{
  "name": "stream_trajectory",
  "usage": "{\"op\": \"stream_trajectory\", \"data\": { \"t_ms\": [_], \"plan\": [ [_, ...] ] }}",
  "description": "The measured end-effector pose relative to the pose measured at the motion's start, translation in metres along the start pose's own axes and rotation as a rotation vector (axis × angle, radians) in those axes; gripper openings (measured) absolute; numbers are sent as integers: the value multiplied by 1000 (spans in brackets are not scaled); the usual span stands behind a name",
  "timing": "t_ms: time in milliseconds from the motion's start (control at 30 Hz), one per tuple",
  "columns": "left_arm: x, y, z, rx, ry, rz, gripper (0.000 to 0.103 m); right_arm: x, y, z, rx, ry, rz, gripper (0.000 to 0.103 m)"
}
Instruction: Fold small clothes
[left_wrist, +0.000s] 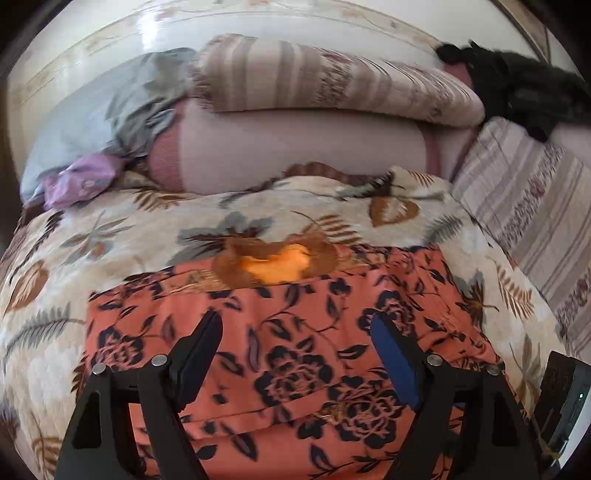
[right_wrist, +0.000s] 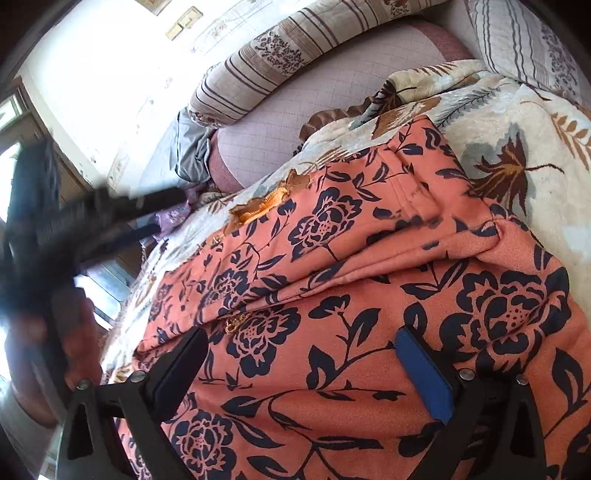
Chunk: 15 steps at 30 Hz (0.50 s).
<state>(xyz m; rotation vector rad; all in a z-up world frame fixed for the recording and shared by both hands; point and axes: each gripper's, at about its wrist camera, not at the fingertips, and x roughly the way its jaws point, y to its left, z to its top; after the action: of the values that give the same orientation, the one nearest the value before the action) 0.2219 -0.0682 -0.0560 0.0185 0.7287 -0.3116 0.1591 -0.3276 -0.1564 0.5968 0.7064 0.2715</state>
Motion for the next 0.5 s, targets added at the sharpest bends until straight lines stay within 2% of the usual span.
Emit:
{"op": "stream_trajectory", "data": {
  "t_ms": [100, 167, 300, 367, 433, 500],
  "plan": [
    [-15, 57, -12, -142, -51, 82, 83, -5, -1, 5, 36, 17, 4, 100],
    [-17, 93, -25, -225, -56, 150, 83, -13, -7, 13, 114, 11, 30, 95],
    [-2, 146, -56, -404, -7, 185, 83, -20, -22, 51, 285, -29, 57, 95],
    [7, 160, -71, -449, 12, 192, 83, -10, -31, 69, 342, -26, 22, 95],
    [16, 168, -76, -513, 67, 203, 83, 9, -43, 81, 412, 10, -9, 90],
    [14, 169, -75, -542, 37, 182, 83, 30, -53, 85, 454, 52, -87, 74]
  ]
}}
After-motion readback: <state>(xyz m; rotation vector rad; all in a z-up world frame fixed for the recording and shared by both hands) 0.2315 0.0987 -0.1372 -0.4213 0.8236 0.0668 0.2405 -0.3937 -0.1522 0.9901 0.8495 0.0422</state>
